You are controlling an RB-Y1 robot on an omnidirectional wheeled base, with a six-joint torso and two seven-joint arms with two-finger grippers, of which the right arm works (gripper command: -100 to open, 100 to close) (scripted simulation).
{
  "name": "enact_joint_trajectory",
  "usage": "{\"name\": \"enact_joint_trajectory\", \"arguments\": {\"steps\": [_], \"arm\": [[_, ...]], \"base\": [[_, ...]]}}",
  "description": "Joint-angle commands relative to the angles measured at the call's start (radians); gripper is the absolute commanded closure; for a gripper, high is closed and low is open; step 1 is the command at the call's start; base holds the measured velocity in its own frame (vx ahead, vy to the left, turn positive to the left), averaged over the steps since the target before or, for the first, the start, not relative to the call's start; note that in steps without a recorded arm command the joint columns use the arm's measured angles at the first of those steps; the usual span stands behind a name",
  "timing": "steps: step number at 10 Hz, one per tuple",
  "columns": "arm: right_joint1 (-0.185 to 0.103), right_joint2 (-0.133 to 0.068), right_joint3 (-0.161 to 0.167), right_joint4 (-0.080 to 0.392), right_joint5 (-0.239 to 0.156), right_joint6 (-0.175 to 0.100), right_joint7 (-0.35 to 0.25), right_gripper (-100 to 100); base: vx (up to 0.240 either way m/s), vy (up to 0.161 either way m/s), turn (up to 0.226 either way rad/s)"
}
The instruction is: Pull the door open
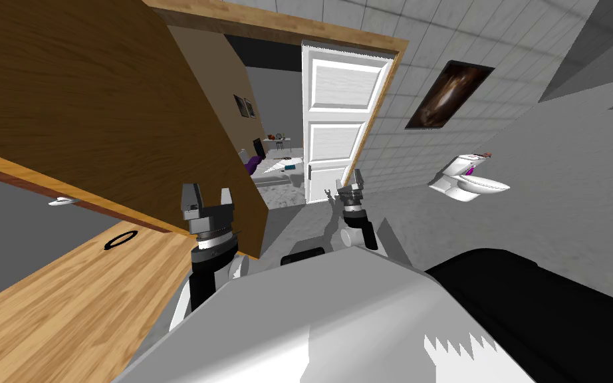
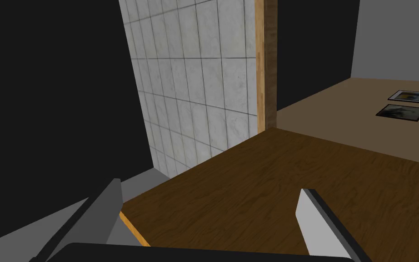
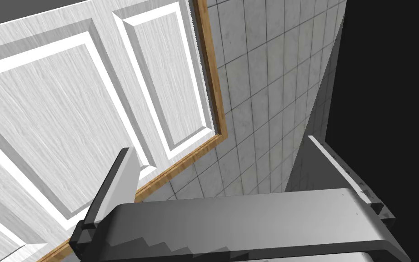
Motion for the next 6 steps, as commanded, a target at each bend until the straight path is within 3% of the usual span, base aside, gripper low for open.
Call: {"name": "enact_joint_trajectory", "arguments": {"steps": [1,6], "arm": [[-0.011,-0.005,0.0,0.031,-0.01,-0.009,-0.021,-100],[-0.041,-0.016,-0.002,0.114,-0.037,-0.033,-0.08,-100]], "base": [[0.045,0.001,0.054],[0.066,-0.012,0.043]]}}
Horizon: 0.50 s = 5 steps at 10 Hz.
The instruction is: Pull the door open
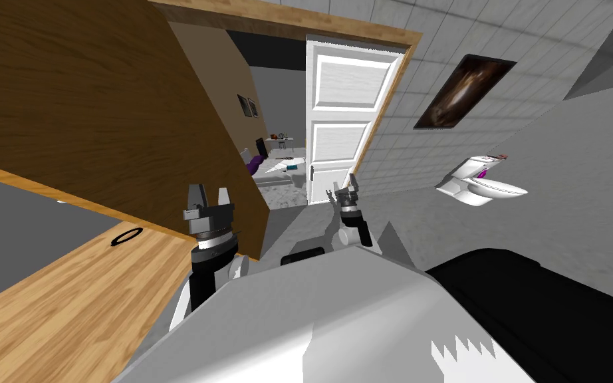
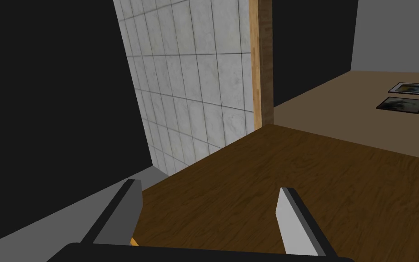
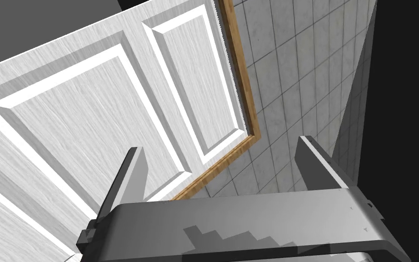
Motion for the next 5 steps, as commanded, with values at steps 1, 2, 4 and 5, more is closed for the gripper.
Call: {"name": "enact_joint_trajectory", "arguments": {"steps": [1,2,4,5], "arm": [[-0.014,-0.005,-0.002,0.036,-0.012,-0.01,-0.026,-100],[-0.022,-0.008,-0.002,0.059,-0.019,-0.017,-0.042,-100],[-0.04,-0.014,-0.003,0.109,-0.036,-0.031,-0.076,-100],[-0.05,-0.017,-0.003,0.137,-0.045,-0.039,-0.096,-100]], "base": [[0.071,-0.004,0.053],[0.077,-0.005,0.053],[0.082,-0.016,0.061],[0.081,-0.03,0.065]]}}
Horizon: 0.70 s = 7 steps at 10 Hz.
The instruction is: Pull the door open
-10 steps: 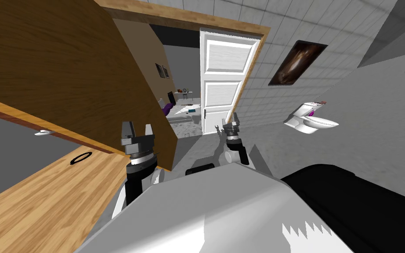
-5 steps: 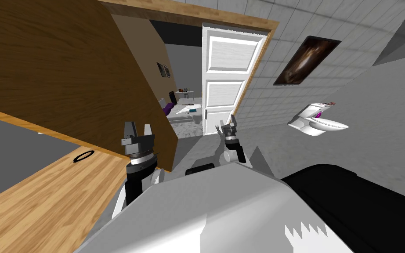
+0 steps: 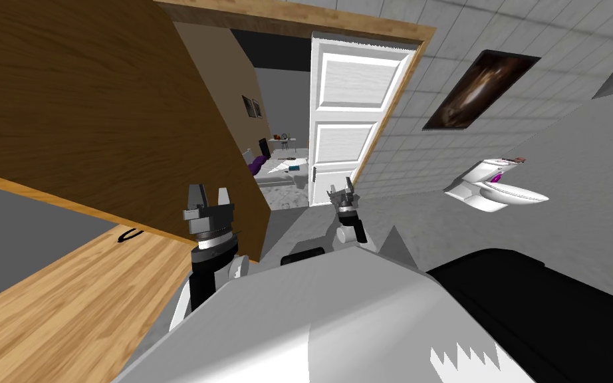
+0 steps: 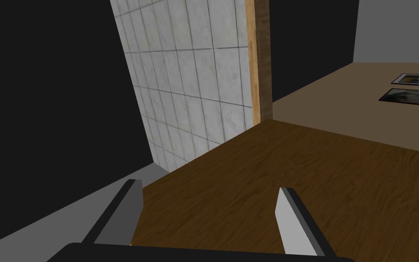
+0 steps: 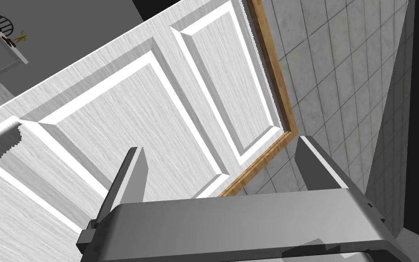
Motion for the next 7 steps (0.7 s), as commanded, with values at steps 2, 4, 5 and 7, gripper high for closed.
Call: {"name": "enact_joint_trajectory", "arguments": {"steps": [2,4,5,7], "arm": [[-0.02,-0.008,0.002,0.069,-0.023,-0.022,-0.052,-100],[-0.043,-0.015,0.001,0.129,-0.044,-0.041,-0.098,-100],[-0.055,-0.018,0.0,0.158,-0.055,-0.05,-0.12,-100],[-0.066,-0.022,0.0,0.199,-0.065,-0.059,-0.143,-100]], "base": [[0.085,-0.008,0.071],[0.097,-0.021,0.072],[0.089,-0.016,0.09],[0.059,-0.02,0.025]]}}
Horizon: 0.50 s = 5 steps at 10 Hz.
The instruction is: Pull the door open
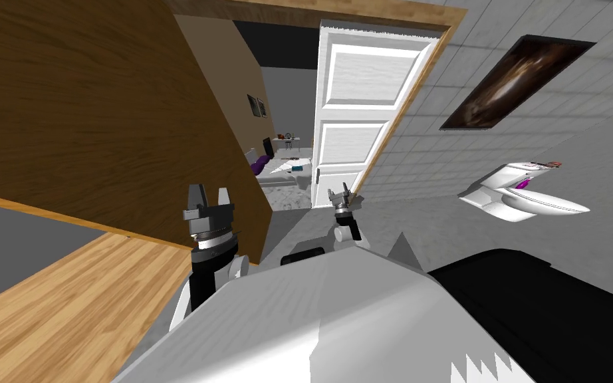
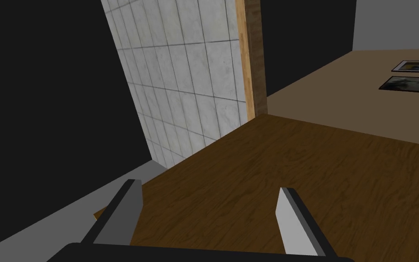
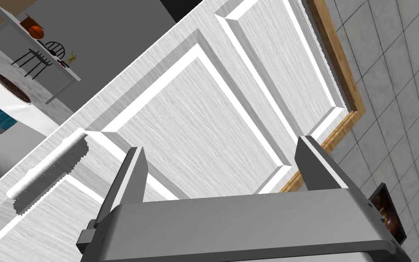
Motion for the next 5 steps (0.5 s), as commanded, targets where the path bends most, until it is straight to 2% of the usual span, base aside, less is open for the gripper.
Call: {"name": "enact_joint_trajectory", "arguments": {"steps": [1,3,4,5], "arm": [[-0.021,-0.005,-0.002,0.05,-0.017,-0.013,-0.038,-100],[-0.046,-0.012,-0.003,0.111,-0.041,-0.034,-0.088,-100],[-0.046,-0.012,-0.003,0.124,-0.041,-0.034,-0.088,-100],[-0.059,-0.016,-0.003,0.16,-0.052,-0.044,-0.113,-100]], "base": [[0.076,-0.02,0.081],[0.095,-0.019,0.088],[0.062,-0.026,0.034],[0.062,-0.027,0.065]]}}
